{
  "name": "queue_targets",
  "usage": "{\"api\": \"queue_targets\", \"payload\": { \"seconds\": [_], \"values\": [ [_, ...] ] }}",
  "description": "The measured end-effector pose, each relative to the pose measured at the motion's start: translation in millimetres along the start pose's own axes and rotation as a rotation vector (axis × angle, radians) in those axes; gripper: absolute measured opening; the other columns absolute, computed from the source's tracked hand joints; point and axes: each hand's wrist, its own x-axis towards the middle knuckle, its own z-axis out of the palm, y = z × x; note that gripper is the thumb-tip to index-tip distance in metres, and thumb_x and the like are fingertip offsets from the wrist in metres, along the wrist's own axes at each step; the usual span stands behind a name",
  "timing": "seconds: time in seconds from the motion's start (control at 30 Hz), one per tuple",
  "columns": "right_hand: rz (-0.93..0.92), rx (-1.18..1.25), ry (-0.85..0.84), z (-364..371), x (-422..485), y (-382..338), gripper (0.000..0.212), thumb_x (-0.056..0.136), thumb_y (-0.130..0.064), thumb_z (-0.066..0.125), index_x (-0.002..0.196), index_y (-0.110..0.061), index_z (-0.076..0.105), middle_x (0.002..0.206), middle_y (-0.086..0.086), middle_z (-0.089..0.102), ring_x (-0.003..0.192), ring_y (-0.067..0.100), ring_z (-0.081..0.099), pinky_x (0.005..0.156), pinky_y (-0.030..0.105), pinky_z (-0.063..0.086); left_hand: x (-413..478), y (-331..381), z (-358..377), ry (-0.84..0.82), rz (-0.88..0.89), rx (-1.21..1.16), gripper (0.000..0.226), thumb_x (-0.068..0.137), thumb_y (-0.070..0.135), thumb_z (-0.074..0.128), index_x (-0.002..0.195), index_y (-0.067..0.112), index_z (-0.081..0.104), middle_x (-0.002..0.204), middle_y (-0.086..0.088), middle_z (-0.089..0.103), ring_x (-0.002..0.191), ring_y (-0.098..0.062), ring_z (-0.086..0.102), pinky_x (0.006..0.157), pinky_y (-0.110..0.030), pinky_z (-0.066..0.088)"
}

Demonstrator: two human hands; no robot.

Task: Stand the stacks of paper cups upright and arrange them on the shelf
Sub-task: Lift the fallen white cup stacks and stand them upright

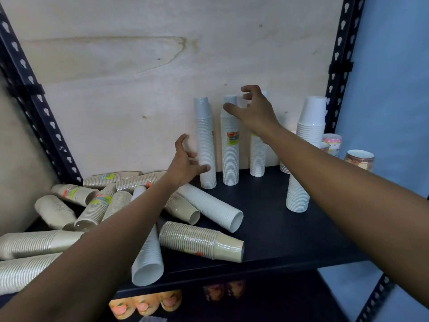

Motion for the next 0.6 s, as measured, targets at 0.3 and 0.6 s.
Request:
{"api": "queue_targets", "payload": {
  "seconds": [0.3, 0.6],
  "values": [
    [-0.123, 0.021, -0.066, -1.0, -53.6, -12.9, 0.039, 0.087, -0.041, 0.072, 0.118, -0.021, 0.059, 0.111, -0.001, 0.063, 0.092, 0.008, 0.059, 0.081, 0.021, 0.049, -52.3, -0.5, -55.1, 0.032, -0.156, 0.159, 0.035, 0.085, 0.030, 0.079, 0.116, 0.023, 0.065, 0.106, 0.003, 0.069, 0.103, -0.018, 0.066, 0.090, -0.030, 0.049],
    [0.060, -0.212, -0.584, 20.6, -112.3, 6.1, 0.054, 0.086, -0.052, 0.071, 0.129, -0.025, 0.054, 0.119, -0.004, 0.063, 0.109, 0.015, 0.060, 0.099, 0.035, 0.049, -102.5, -4.5, -87.4, -0.097, -0.090, 0.430, 0.023, 0.086, 0.021, 0.077, 0.108, 0.026, 0.071, 0.115, 0.008, 0.067, 0.105, -0.015, 0.064, 0.084, -0.019, 0.045]
  ]
}}
